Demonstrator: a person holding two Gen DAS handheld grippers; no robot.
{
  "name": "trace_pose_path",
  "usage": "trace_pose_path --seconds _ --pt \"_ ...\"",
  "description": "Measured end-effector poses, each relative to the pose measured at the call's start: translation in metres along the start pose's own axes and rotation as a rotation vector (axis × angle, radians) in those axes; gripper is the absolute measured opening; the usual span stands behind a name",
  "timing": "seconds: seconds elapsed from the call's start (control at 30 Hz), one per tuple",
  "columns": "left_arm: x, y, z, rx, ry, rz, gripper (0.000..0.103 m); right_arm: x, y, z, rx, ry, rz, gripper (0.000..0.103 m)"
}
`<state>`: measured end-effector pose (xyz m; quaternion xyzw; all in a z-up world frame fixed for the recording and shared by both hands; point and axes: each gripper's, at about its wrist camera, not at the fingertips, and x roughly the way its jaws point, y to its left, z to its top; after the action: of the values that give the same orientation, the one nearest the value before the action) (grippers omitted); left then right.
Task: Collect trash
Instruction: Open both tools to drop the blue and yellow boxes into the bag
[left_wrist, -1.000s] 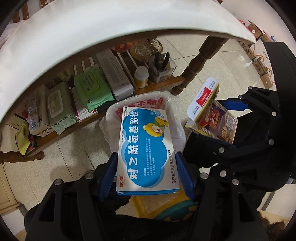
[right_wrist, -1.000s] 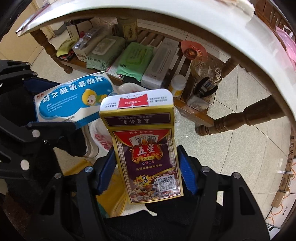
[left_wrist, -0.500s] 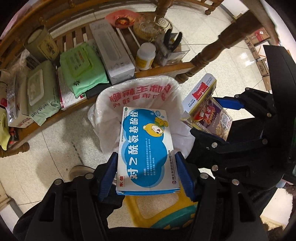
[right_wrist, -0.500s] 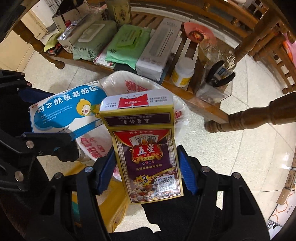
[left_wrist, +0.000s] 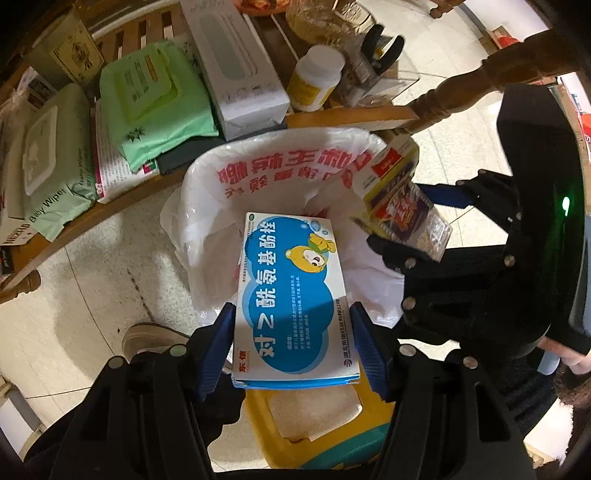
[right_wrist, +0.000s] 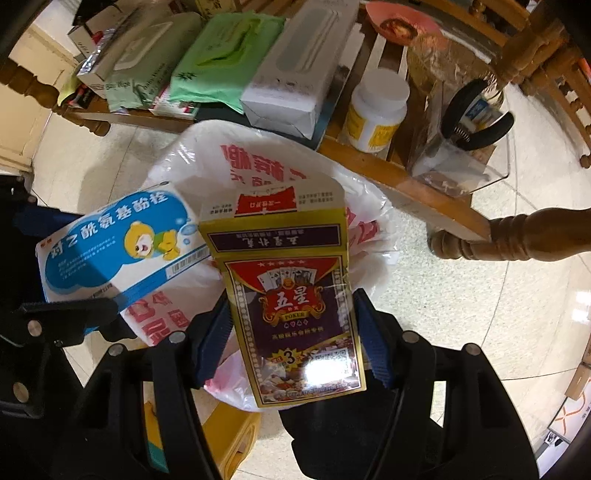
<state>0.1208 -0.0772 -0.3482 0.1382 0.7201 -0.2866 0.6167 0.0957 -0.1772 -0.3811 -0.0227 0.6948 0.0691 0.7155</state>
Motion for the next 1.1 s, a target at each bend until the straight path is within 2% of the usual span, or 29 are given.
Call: trace_pose_path --seconds 0.47,0.7,0.87,0.93,1.0,1.1 --pt "0.041 0.011 0.013 -0.023 0.097 0.007 0.061 0.031 0.0 0.015 -0.006 0.056 0.047 0.063" --pt "0.057 0.019 0.019 -0.045 0.117 0.009 0.061 0.039 0.0 0.018 0.007 0.083 0.081 0.063" --pt "0.064 0.026 0.02 -0.072 0.138 -0.022 0.062 0.042 -0.002 0.021 0.019 0.089 0.096 0.064" --pt "0.065 0.033 0.021 -0.1 0.144 -0.026 0.066 0.041 -0.006 0.022 0.027 0.09 0.109 0.064" --pt "0.064 0.039 0.022 -0.128 0.135 -0.018 0.077 0.043 -0.01 0.023 0.031 0.1 0.112 0.071" --pt "0.062 0.045 0.022 -0.146 0.13 -0.028 0.079 0.042 -0.013 0.022 0.038 0.092 0.11 0.073"
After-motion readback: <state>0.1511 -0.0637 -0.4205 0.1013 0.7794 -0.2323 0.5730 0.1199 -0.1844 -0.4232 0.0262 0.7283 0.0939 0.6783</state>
